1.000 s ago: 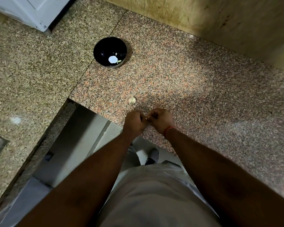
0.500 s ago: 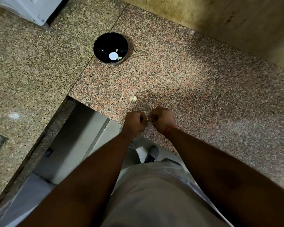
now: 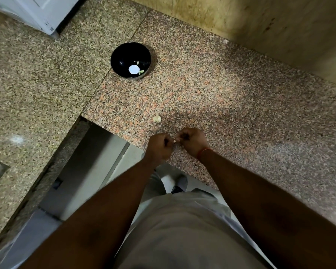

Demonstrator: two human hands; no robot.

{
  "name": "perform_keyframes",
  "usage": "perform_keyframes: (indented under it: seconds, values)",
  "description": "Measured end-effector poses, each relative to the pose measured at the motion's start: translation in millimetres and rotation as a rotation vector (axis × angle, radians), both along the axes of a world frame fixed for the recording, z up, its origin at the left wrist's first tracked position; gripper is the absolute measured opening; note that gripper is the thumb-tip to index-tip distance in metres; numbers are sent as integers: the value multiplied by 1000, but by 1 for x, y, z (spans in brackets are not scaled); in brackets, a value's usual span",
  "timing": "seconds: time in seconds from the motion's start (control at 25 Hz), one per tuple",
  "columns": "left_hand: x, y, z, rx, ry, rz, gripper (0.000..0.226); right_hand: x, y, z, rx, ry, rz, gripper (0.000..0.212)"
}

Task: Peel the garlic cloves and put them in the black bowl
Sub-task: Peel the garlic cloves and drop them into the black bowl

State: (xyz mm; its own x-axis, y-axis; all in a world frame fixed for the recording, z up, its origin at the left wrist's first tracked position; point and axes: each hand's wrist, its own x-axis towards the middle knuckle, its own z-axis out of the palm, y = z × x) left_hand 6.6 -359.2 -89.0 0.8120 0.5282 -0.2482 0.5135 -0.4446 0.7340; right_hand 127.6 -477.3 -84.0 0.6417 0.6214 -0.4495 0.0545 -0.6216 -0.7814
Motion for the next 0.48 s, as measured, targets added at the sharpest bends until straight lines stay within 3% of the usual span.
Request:
perform_keyframes:
  seconds: [0.16, 0.36, 0.48]
  values:
    - [1, -9, 4, -102, -4, 116, 18, -4, 1, 5, 122, 312, -226, 21]
    - [-1, -13, 5, -195, -7, 284, 34, -12, 2, 5, 150, 357, -343, 17]
    - [0, -14, 8, -299, -26, 365, 32, -16, 2, 11, 190, 369, -380, 10]
